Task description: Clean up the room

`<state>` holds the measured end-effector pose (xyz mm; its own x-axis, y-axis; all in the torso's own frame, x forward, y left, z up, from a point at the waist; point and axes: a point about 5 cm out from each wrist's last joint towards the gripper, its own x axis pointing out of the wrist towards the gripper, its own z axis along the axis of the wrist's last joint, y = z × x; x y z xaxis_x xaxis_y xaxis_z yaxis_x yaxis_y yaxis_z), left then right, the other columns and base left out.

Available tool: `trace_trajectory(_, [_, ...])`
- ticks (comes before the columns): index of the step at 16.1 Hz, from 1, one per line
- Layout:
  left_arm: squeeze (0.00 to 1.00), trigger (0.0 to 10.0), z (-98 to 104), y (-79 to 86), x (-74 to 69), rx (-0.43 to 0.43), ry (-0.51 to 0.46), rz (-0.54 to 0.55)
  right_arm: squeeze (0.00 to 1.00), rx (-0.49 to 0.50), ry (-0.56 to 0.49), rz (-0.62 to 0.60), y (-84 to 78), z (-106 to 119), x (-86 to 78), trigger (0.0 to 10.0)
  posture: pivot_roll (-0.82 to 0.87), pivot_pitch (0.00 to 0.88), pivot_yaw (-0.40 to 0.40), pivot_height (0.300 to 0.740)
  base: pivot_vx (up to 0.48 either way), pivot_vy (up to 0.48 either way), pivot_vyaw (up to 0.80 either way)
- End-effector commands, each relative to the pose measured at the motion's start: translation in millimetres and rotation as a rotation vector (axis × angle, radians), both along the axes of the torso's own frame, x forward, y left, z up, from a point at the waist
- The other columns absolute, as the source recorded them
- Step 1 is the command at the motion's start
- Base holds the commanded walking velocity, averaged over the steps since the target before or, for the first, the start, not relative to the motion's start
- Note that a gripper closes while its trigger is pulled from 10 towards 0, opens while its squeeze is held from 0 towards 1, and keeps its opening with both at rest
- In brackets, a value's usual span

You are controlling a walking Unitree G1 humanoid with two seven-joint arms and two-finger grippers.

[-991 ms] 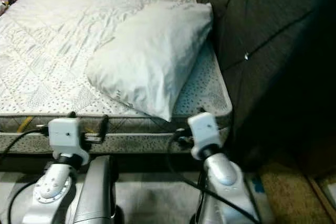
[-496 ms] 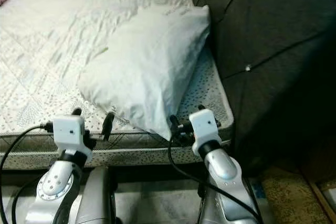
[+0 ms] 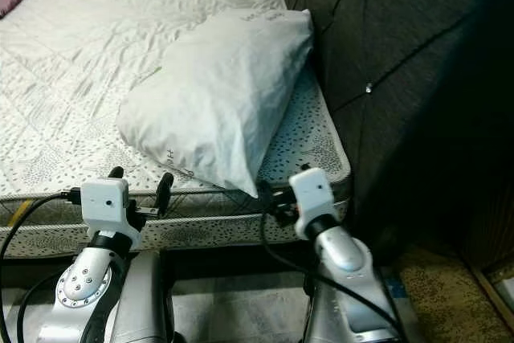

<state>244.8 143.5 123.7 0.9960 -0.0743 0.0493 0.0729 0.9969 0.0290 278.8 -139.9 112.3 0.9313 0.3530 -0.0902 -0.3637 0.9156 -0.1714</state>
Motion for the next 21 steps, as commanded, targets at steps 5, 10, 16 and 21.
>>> trace_trajectory(5, [0.0, 10.0, 0, 1.5, 0.5, 0.02, 0.009, -0.006, 0.0, 0.003, -0.013, 0.0, 6.0, 7, 12.6, 10.0, 0.03, 0.062, 0.029, 0.467, 0.0, 0.0, 0.75])
trace_trajectory(10, [0.0, 10.0, 4, 11.9, 2.6, 0.043, -0.001, 0.003, 0.0, 0.025, 0.039, -0.01, -11.2, 17, 11.7, 10.0, 0.02, 0.042, 0.04, 0.467, 0.0, 0.0, 0.0])
trace_trajectory(16, [0.0, 10.0, 4, 8.8, 9.7, 0.043, 0.004, -0.018, 0.0, 0.122, 0.211, 0.037, 17.4, 5, -22.6, 10.0, 0.01, 0.042, 0.059, 0.467, 0.0, 0.0, 0.0])
trace_trajectory(21, [0.0, 10.0, 8, 17.5, 14.3, 0.061, -0.012, -0.01, 0.0, 0.17, 0.224, 0.028, 18.2, 14, -17.3, 10.0, 0.02, 0.021, 0.068, 0.467, 0.0, 0.0, 0.0])
